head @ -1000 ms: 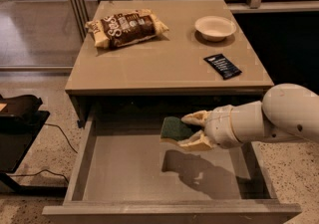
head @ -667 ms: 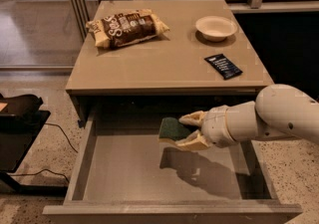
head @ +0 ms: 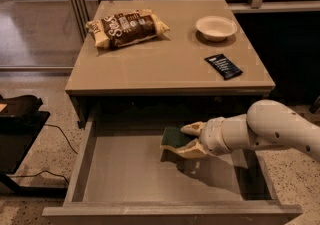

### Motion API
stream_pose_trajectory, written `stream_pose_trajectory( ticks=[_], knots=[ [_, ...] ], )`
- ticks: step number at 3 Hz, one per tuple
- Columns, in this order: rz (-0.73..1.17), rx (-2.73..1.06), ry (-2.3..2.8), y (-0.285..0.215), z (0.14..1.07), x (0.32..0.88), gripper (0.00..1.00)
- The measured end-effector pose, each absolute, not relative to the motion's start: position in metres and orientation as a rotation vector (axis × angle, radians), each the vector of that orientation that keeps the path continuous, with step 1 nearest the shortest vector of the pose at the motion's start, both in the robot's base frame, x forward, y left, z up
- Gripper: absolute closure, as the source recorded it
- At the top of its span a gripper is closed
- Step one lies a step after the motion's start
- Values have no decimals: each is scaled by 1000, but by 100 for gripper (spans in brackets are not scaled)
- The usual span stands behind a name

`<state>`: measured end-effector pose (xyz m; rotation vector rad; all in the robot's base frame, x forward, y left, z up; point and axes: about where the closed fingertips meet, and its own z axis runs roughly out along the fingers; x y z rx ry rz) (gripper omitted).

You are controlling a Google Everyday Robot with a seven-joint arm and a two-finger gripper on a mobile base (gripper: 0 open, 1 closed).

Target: Place sponge into top drawer

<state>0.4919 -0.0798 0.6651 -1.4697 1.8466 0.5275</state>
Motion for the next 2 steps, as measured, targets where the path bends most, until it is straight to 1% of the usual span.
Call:
stream_pose_trajectory(
  ticks=[1, 2],
  knots=[
    [533, -1436, 1867, -84, 647, 490, 100],
    [533, -1435, 1867, -84, 647, 490, 81]
  ],
)
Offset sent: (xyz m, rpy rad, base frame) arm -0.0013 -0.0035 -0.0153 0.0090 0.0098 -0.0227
